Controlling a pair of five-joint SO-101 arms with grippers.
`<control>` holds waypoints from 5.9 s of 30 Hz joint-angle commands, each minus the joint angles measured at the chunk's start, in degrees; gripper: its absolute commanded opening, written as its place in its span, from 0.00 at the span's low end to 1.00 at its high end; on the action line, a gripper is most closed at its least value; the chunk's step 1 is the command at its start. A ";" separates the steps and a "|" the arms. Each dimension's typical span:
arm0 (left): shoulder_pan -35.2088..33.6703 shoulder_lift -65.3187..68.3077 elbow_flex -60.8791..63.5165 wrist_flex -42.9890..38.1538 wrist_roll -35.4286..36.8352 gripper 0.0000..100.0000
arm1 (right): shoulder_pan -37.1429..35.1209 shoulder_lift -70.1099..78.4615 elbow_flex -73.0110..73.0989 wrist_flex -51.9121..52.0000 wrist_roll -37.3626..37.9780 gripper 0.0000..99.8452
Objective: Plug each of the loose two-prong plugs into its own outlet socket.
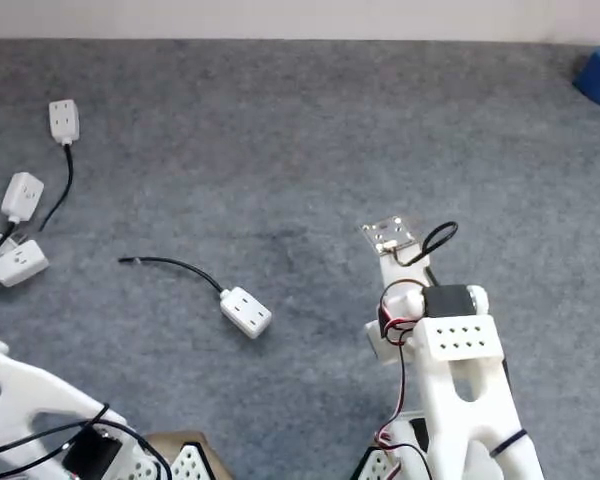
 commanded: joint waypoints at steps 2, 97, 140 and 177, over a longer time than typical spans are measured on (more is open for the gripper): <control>0.13 4.70 0.22 5.71 -1.05 0.00 | -0.48 -0.66 -0.13 0.31 0.44 0.27; 105.45 -76.09 78.02 12.57 4.57 0.00 | 13.41 -1.27 -0.48 2.68 3.52 0.27; 61.32 -76.18 71.08 1.23 31.74 0.16 | -1.10 22.11 -21.76 3.65 -48.70 0.27; 52.00 -75.56 68.70 1.67 31.65 0.15 | -1.80 17.63 2.15 -44.62 -76.22 0.30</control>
